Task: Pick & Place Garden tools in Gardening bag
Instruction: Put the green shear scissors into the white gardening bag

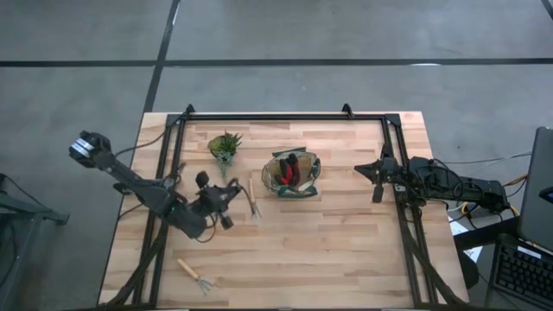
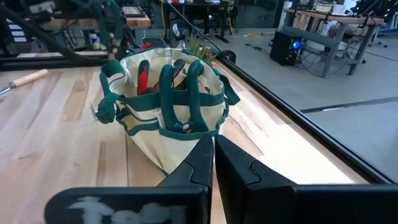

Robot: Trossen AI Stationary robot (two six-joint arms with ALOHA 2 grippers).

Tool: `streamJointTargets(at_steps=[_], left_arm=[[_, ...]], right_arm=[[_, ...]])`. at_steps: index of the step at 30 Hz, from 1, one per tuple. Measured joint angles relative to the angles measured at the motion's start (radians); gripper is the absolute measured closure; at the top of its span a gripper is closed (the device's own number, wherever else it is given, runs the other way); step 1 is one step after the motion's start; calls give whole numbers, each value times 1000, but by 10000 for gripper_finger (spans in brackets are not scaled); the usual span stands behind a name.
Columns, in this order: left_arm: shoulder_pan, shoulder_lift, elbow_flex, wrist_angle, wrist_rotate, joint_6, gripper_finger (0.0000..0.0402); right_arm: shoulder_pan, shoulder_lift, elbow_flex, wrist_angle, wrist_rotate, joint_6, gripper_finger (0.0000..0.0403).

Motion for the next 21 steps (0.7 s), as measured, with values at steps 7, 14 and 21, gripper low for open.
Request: streamJointTargets(at_steps=[7,14,21], left_arm=[[78,-19,-107,544,208,322,349],[217,-14,-234,941,388,513,349],[367,31,-260,1002,566,485,349]], right_arm=[[0,0,0,0,0,0,394],[0,0,0,0,0,0,394],[0,0,0,0,0,1,394]])
